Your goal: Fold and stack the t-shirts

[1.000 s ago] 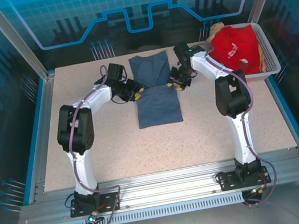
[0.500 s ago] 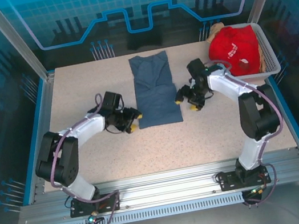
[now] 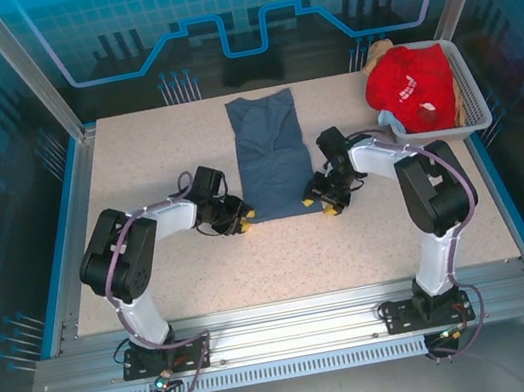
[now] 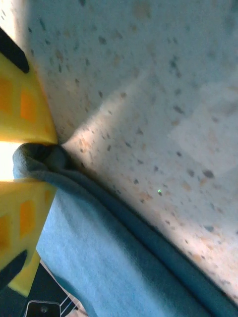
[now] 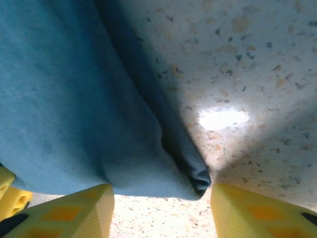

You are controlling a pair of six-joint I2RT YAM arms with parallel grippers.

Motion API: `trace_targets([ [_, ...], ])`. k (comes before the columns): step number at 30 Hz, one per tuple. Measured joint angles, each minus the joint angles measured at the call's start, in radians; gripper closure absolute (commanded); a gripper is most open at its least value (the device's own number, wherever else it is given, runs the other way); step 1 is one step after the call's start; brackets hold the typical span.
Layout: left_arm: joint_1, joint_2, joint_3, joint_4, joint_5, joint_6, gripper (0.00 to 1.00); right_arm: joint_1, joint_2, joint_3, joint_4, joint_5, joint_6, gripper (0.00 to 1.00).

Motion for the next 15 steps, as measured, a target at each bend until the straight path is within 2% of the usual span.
trace_targets([
  [7, -0.004, 0.014, 0.048, -0.005, -0.004, 0.019, 0.99, 0.008, 0.061, 0.075, -0.053, 0.031, -0.01, 0.76],
  [15, -0.004, 0.008, 0.066, -0.036, -0.016, 0.064, 1.0, 0.018, 0.067, 0.093, -0.041, 0.054, -0.032, 1.0],
])
